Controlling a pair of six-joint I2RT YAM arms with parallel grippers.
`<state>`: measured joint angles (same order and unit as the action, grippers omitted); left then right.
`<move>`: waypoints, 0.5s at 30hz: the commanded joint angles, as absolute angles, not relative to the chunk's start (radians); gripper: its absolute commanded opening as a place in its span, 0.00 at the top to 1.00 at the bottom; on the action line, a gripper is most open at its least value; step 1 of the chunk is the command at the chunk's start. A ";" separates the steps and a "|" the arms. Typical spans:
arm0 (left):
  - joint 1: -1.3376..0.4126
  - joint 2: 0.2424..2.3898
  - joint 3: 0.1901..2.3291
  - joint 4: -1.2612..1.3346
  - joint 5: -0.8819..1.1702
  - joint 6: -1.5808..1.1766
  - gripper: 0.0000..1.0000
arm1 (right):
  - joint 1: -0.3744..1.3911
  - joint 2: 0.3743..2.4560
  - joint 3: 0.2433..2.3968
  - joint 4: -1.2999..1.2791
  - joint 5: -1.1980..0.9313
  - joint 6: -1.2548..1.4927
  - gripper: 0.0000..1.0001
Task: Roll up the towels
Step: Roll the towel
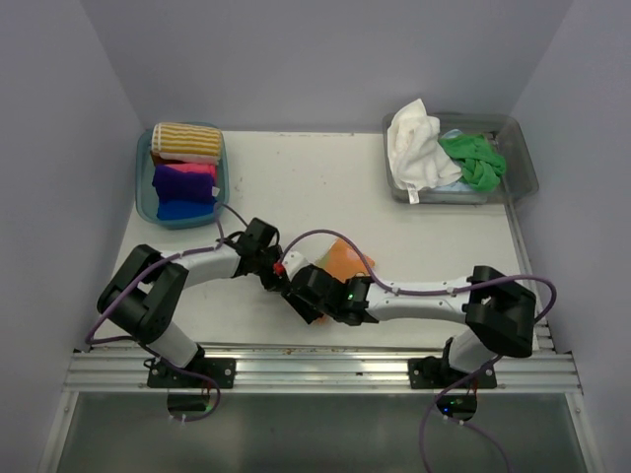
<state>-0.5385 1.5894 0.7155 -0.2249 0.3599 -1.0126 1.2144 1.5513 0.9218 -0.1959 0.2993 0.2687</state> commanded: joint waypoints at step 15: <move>-0.538 1.569 0.793 -0.305 0.428 -1.020 1.00 | 1.321 1.683 0.902 -0.155 0.544 0.184 0.49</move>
